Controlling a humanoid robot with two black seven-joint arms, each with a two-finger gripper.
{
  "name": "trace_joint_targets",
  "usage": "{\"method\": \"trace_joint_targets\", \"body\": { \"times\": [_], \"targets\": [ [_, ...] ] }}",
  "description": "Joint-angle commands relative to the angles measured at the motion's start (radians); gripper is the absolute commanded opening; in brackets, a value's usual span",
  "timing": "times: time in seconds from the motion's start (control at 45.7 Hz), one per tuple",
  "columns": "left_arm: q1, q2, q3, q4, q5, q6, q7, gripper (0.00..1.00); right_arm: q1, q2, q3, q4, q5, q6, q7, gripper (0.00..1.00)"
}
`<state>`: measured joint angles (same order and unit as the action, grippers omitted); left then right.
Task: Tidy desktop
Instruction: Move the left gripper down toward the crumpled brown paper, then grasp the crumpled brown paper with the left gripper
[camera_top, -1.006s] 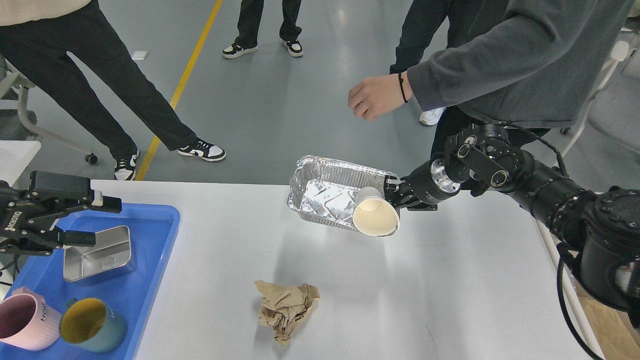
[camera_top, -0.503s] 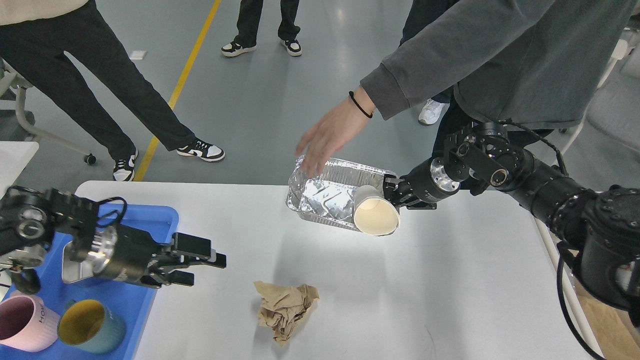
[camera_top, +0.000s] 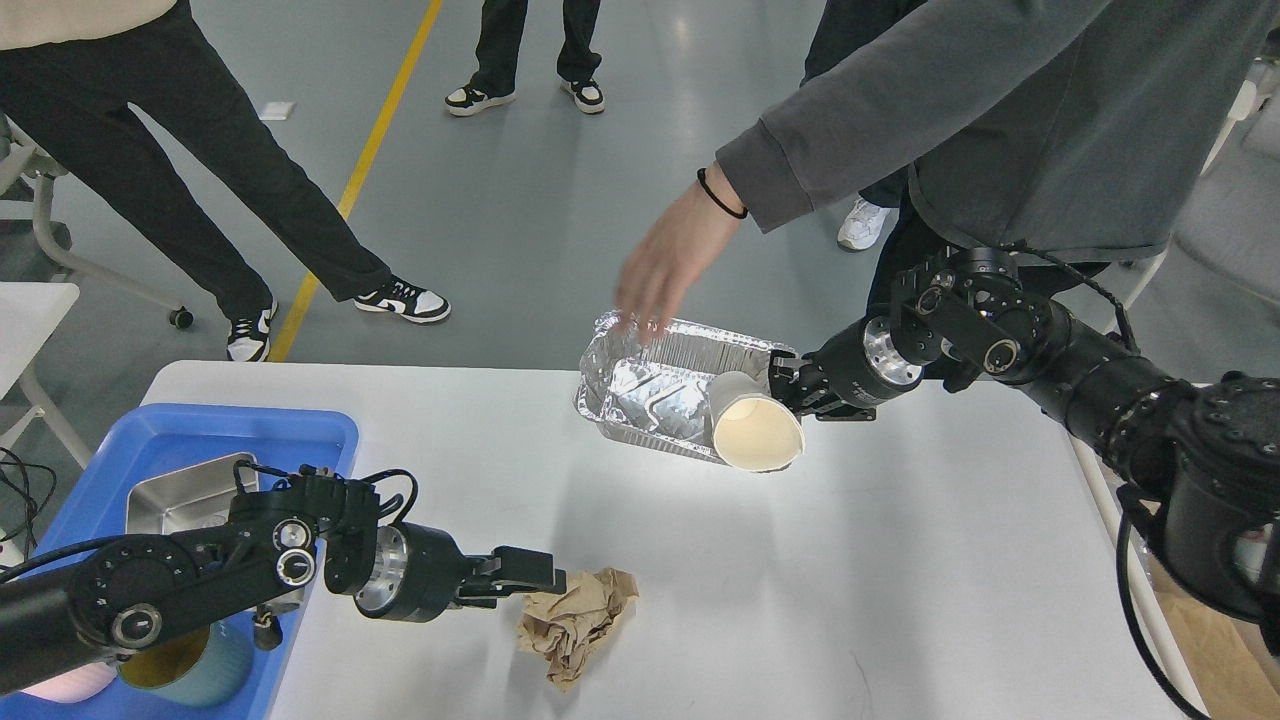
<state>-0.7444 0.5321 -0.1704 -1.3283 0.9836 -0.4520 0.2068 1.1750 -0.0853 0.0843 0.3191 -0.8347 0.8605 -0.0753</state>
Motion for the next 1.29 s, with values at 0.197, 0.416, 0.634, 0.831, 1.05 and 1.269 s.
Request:
{"method": "trace_joint_targets", "body": {
  "times": [0.197, 0.416, 0.634, 0.831, 1.05, 1.269],
  "targets": [
    [0.008, -0.127, 0.002, 0.097, 0.033, 0.004, 0.063, 0.96, -0.001, -0.002, 0.002, 0.000, 0.000, 0.000, 0.000, 0.00],
    [0.007, -0.188, 0.002, 0.130, 0.067, -0.005, 0.118, 0.90, -0.001, -0.002, 0.003, 0.000, 0.000, 0.000, 0.000, 0.00],
    [-0.007, -0.211, 0.025, 0.141, 0.133, -0.037, 0.126, 0.66, -0.001, -0.002, 0.008, 0.000, 0.000, 0.000, 0.000, 0.00],
    [-0.020, -0.225, 0.028, 0.152, 0.170, -0.079, 0.140, 0.46, -0.001, -0.005, 0.009, 0.000, 0.000, 0.000, 0.000, 0.00],
    [-0.027, -0.231, 0.028, 0.152, 0.168, -0.126, 0.148, 0.08, -0.001, -0.005, 0.009, 0.000, 0.000, 0.000, 0.000, 0.00],
    [-0.041, -0.231, 0.023, 0.149, 0.173, -0.175, 0.161, 0.00, -0.001, -0.007, 0.011, 0.000, 0.000, 0.000, 0.000, 0.00]
  ]
}}
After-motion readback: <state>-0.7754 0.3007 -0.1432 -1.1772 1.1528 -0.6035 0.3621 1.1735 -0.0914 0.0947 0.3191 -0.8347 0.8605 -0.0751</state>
